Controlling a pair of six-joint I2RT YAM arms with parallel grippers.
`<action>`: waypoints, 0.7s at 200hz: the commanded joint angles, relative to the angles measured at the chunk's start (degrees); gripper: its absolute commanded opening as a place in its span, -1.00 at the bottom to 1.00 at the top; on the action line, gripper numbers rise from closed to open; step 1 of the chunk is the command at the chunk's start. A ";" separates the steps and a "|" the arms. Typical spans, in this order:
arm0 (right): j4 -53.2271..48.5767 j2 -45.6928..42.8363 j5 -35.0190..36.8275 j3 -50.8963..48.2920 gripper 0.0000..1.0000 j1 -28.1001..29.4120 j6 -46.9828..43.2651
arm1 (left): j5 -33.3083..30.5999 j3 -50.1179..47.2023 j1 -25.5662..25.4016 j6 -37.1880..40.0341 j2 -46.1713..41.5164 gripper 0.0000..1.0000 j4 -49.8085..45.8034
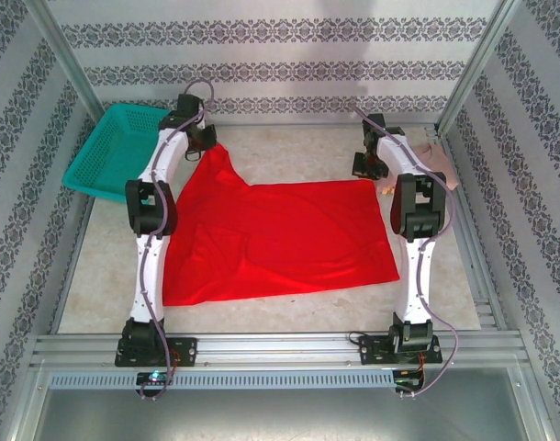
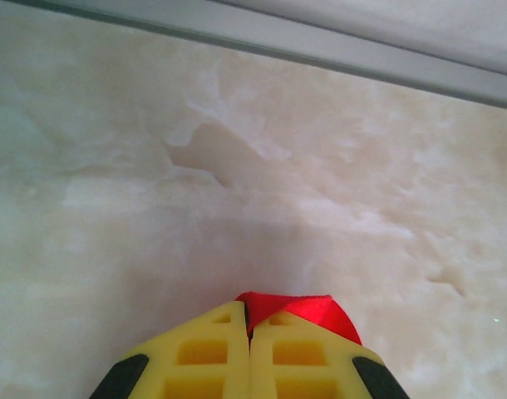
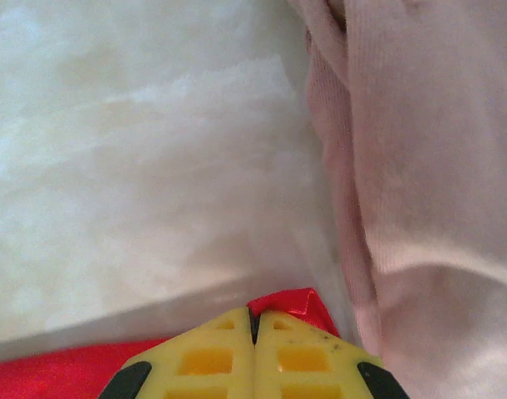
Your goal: Fold the inside-out t-shirt
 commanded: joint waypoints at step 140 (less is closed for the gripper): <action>7.82 -32.90 -1.92 -35.00 -1.00 -0.23 -1.99 | -1.43 -59.22 -0.09 -5.13 -51.34 -1.00 13.34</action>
